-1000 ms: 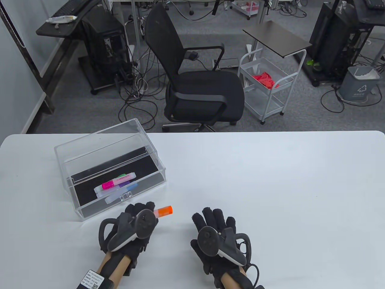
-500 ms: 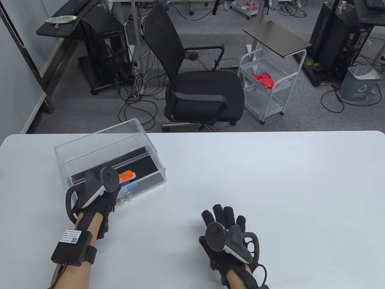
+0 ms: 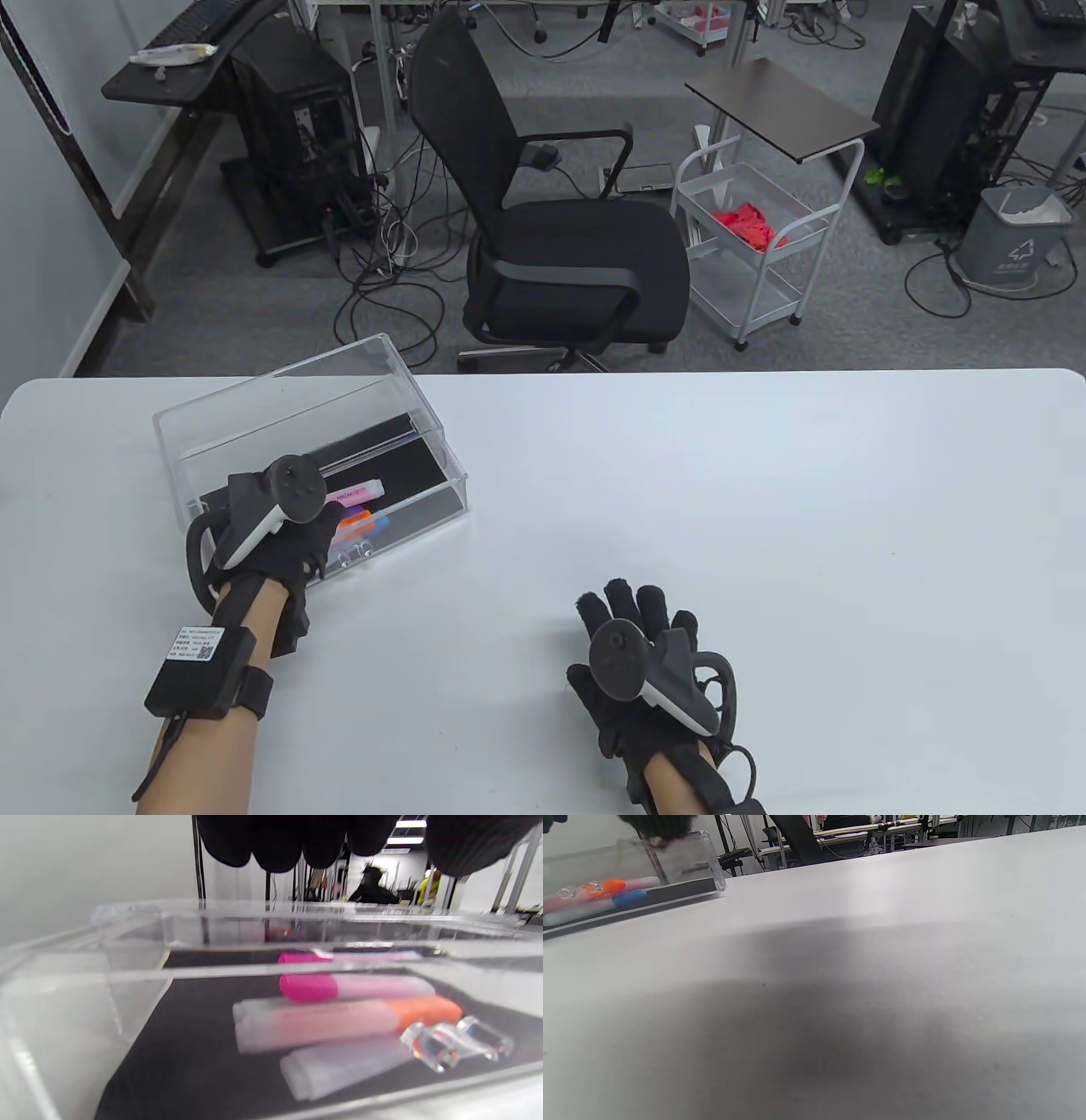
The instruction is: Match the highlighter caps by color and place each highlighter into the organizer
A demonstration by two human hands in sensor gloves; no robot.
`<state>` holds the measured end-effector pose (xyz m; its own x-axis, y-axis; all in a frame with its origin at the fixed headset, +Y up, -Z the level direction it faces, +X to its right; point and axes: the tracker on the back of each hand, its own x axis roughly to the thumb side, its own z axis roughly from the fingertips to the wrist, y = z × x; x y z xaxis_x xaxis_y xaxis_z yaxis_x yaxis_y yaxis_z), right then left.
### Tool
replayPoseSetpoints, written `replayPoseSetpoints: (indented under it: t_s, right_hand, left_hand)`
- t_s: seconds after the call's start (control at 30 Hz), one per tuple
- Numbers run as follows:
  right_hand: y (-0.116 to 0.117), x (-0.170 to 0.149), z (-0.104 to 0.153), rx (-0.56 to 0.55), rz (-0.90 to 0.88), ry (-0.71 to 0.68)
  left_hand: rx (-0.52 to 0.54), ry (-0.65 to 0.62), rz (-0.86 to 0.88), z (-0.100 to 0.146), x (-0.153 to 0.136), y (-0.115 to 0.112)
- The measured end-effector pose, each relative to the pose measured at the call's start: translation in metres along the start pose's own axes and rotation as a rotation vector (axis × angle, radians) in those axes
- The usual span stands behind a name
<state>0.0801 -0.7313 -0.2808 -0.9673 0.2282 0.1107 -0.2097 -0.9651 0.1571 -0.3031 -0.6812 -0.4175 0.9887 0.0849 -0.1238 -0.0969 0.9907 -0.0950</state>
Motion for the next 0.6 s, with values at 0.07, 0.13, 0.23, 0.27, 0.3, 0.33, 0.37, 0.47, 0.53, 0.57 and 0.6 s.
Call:
replayPoseSetpoints:
  t_s: [0.07, 0.13, 0.23, 0.27, 0.3, 0.33, 0.37, 0.47, 0.53, 0.57, 0.6]
  right_hand:
    - [0.0, 0.001, 0.0, -0.003, 0.004, -0.001]
    - [0.0, 0.002, 0.001, -0.003, 0.011, -0.005]
    - [0.0, 0.004, 0.002, -0.007, 0.015, -0.013]
    - [0.0, 0.005, 0.002, -0.009, 0.015, -0.016]
    - [0.0, 0.006, 0.002, -0.009, 0.015, -0.017]
    - [0.0, 0.006, 0.003, -0.01, 0.016, -0.018]
    - [0.0, 0.006, 0.003, -0.01, 0.016, -0.019]
    - [0.0, 0.006, 0.003, -0.008, 0.012, -0.019]
    - [-0.001, 0.005, 0.003, -0.012, 0.005, -0.02]
    - [-0.001, 0.005, 0.003, -0.013, 0.002, -0.02]
    - [-0.001, 0.005, 0.003, -0.013, 0.0, -0.021]
  left_hand:
    - [0.059, -0.032, 0.004, 0.01, 0.001, 0.006]
    - [0.112, -0.059, 0.063, 0.024, 0.003, 0.013]
    - [0.157, -0.088, 0.21, 0.041, 0.006, 0.018]
    - [0.177, -0.086, 0.286, 0.048, 0.006, 0.018]
    - [0.183, -0.074, 0.333, 0.052, 0.006, 0.017]
    - [0.177, -0.048, 0.399, 0.056, 0.006, 0.013]
    - [0.154, -0.032, 0.446, 0.058, 0.006, 0.009]
    - [0.071, 0.065, 0.626, 0.059, 0.002, -0.011]
    - [0.056, 0.13, 0.752, 0.059, -0.002, -0.026]
    - [0.057, 0.154, 0.799, 0.059, -0.004, -0.032]
    - [0.046, 0.194, 0.842, 0.058, -0.005, -0.04]
